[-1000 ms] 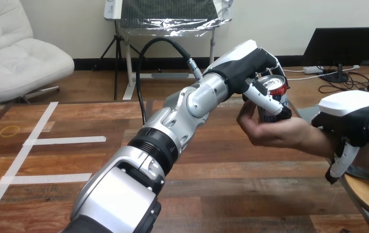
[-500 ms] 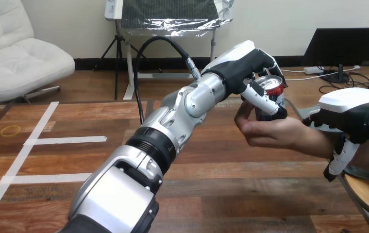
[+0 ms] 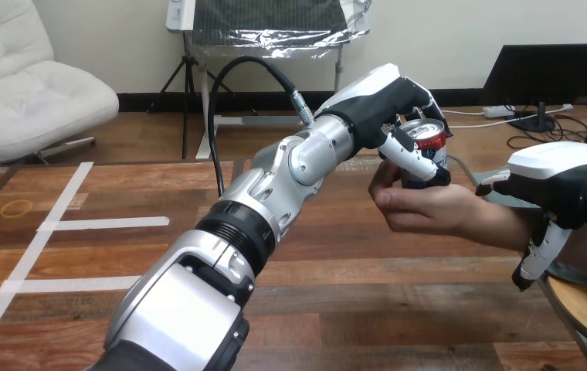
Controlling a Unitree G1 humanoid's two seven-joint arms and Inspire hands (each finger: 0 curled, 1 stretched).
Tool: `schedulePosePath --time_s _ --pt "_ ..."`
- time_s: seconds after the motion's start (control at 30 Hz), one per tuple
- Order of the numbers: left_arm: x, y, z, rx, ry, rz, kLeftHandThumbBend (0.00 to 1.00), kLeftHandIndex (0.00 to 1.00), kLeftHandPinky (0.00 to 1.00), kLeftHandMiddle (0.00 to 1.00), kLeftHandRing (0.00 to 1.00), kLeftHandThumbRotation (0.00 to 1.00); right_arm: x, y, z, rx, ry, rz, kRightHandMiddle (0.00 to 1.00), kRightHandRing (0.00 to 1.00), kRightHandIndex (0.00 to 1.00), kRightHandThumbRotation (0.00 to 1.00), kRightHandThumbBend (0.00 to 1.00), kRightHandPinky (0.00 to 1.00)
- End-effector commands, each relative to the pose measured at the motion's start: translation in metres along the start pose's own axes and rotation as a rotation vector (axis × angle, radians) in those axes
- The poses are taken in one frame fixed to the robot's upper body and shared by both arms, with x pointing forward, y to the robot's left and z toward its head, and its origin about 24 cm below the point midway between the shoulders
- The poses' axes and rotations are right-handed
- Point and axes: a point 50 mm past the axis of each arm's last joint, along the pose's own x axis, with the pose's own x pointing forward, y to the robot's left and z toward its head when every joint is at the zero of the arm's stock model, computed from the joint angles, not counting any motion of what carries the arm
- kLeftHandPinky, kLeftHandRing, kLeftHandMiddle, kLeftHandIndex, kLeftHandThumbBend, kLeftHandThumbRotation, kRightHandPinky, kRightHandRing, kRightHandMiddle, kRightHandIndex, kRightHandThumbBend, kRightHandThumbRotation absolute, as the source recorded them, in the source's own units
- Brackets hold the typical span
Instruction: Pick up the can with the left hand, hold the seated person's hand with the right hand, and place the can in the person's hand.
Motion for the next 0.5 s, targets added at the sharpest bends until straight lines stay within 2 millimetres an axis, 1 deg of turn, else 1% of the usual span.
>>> schedulePosePath --time_s 0.0,0.47 --pt "0.0019 0.0194 0.0161 0.045 -0.055 0.038 0.71 0.55 0.43 0.55 0.49 0.0 -0.0143 -0.0345 -0.0063 0.017 0.024 -0.125 0.98 0.98 0.95 0.21 0.79 0.91" --pt "-0.0002 0.0223 0.0105 0.049 -0.042 0.036 0.7 0.56 0.43 0.55 0.49 0.0 -0.0145 -0.0344 -0.0076 0.023 0.026 -0.12 0.99 0.98 0.95 0.21 0.79 0.92"
